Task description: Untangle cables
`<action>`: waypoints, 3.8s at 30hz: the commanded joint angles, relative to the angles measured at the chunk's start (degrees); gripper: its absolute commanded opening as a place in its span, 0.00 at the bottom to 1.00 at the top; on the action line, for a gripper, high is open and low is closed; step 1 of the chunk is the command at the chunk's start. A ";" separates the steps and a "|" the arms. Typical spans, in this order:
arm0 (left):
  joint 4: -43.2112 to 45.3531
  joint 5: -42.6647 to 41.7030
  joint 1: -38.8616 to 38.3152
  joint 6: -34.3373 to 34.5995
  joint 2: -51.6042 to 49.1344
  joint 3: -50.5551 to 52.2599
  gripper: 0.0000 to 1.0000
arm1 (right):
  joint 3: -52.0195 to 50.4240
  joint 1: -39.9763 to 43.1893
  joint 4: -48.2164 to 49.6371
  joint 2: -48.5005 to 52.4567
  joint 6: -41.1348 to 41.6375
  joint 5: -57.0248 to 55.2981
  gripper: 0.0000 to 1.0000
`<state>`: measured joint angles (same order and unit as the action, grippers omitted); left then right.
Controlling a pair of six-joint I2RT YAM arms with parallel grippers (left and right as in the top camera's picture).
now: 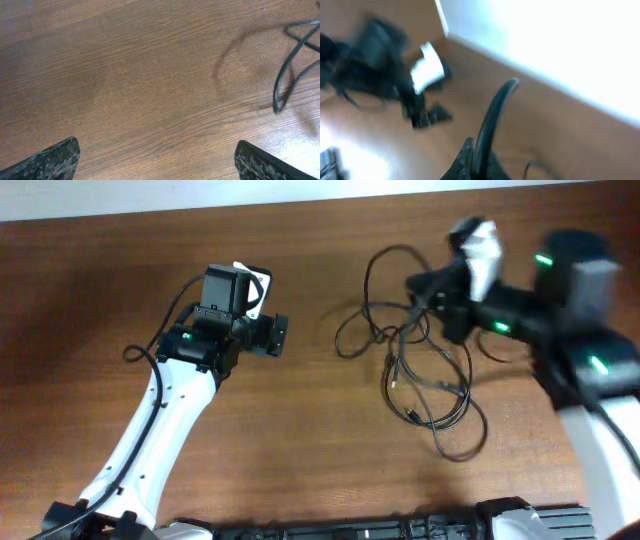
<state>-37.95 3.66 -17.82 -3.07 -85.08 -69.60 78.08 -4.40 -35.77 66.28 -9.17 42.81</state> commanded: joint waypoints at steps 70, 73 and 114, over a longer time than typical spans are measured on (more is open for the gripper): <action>0.09 0.07 -0.11 -0.90 0.46 -0.24 0.99 | 32.06 74.62 -27.12 24.81 24.85 -28.63 0.04; 0.09 0.07 -0.11 -0.90 0.46 -0.24 0.99 | 31.82 74.86 -29.66 27.89 22.95 -28.57 0.04; 0.09 0.07 -0.11 -0.90 0.46 -0.24 0.99 | 10.16 31.54 -29.46 35.15 -16.11 -14.73 0.90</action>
<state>-37.93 3.66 -17.82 -3.09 -85.08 -69.60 92.47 33.45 -69.23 101.34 -22.26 27.35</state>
